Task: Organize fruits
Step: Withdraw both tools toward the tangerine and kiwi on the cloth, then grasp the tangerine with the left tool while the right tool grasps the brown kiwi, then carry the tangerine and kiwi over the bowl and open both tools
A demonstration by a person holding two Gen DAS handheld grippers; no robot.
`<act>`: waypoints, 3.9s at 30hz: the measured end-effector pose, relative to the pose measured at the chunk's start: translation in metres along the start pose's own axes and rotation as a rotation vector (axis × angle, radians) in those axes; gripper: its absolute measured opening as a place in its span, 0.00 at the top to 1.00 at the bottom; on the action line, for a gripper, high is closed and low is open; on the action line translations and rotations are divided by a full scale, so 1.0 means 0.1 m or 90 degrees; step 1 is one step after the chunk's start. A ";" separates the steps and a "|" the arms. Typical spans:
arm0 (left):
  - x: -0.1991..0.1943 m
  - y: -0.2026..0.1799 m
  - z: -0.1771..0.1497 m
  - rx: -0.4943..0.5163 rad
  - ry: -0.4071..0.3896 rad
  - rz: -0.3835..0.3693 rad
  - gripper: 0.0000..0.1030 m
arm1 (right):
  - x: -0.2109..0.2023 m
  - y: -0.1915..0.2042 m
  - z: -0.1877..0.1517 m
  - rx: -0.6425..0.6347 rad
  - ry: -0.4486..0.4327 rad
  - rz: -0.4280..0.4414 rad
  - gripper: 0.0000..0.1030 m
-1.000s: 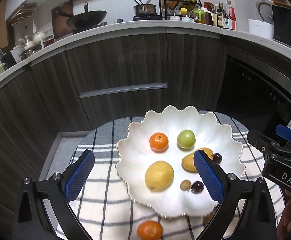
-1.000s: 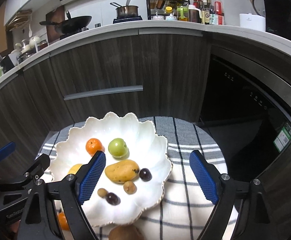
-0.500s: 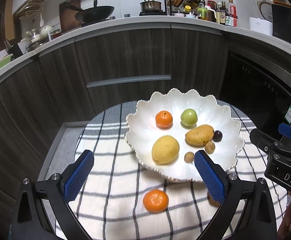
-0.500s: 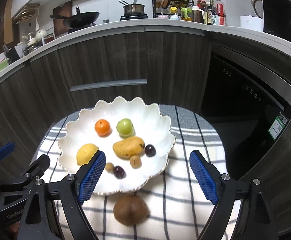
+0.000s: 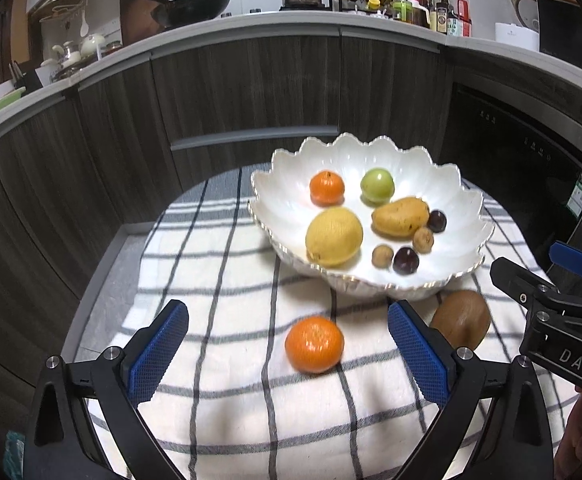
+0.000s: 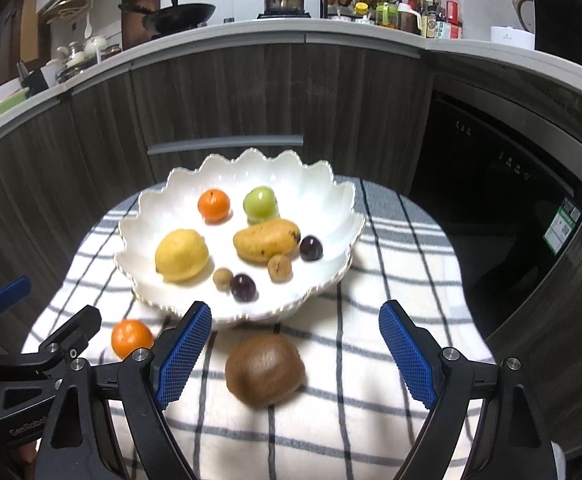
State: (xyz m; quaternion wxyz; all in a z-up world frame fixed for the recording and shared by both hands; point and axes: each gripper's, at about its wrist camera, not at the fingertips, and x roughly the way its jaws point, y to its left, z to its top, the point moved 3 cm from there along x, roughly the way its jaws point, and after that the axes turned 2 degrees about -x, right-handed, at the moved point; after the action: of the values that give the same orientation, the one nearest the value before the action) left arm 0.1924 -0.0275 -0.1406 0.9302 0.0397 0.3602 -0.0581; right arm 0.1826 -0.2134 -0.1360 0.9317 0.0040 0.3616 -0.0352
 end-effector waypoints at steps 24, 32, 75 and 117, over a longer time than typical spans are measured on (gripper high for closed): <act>0.62 -0.05 -0.31 -0.018 0.080 -0.022 0.23 | 0.51 0.10 -0.38 -0.025 0.074 0.009 0.16; 0.75 -0.03 -0.35 -0.038 0.105 -0.037 0.33 | 0.65 0.20 -0.42 -0.032 0.103 0.041 0.16; 0.04 -0.07 0.04 -0.005 0.033 -0.046 0.56 | 0.17 0.16 -0.20 -0.014 0.061 0.067 0.38; 0.98 -0.20 1.30 0.001 0.017 -0.065 0.56 | 1.03 -0.15 1.16 0.001 0.020 0.039 0.38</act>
State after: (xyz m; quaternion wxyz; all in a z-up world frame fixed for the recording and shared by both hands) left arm 0.3477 -0.0701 -0.1116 0.9212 0.0228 0.3739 -0.1051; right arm 0.3354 -0.2382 -0.1197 0.9266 0.0163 0.3757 -0.0067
